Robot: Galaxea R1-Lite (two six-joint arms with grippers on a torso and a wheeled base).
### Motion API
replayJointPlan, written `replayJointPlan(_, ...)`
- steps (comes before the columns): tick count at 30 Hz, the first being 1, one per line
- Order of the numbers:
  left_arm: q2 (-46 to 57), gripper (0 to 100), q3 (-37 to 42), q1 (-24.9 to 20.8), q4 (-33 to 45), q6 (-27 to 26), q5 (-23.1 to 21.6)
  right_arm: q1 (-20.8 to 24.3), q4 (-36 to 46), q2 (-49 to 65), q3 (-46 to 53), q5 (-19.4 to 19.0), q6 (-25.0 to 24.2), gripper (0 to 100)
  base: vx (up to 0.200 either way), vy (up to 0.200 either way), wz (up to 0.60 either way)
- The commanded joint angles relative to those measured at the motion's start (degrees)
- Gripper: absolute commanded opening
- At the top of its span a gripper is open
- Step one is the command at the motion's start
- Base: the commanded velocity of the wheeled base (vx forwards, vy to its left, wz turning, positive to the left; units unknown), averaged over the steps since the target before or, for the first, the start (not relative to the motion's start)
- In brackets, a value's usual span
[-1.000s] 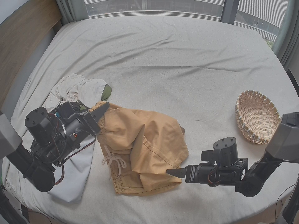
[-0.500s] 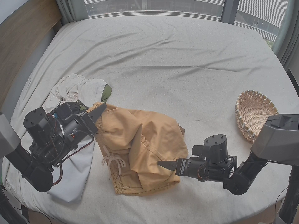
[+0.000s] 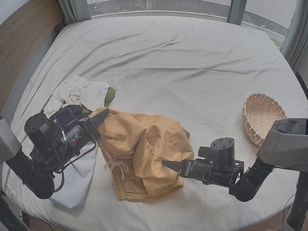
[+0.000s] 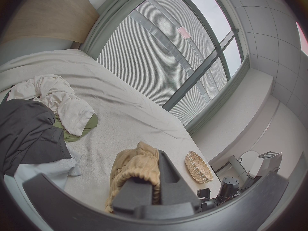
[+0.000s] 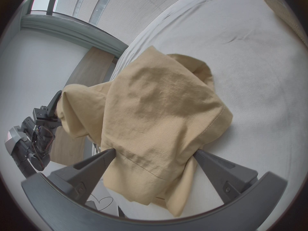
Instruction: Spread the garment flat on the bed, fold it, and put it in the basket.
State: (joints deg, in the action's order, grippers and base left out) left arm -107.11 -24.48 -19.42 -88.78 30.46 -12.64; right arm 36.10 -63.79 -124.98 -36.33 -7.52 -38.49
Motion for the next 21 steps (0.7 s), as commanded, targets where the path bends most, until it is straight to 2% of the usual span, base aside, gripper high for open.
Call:
replayJointPlan(1, 0.0, 0, 0.1, 0.0, 0.0, 0.0, 0.0, -1.3, -0.1, 0.0, -0.1, 0.1, 0.8, 100, 0.000, 0.000, 0.00)
replayJointPlan(13, -0.3, 0, 0.2, 0.5, 0.0, 0.0, 0.0, -0.8, -2.3, 4.3, 1.6, 0.1, 1.1, 100, 0.000, 0.000, 0.00)
replayJointPlan(21, -0.4, 0, 0.3, 2.5, -0.1, 0.1, -0.1, -0.8, -2.8, 1.1, 5.0, 0.1, 1.0, 100, 0.000, 0.000, 0.00)
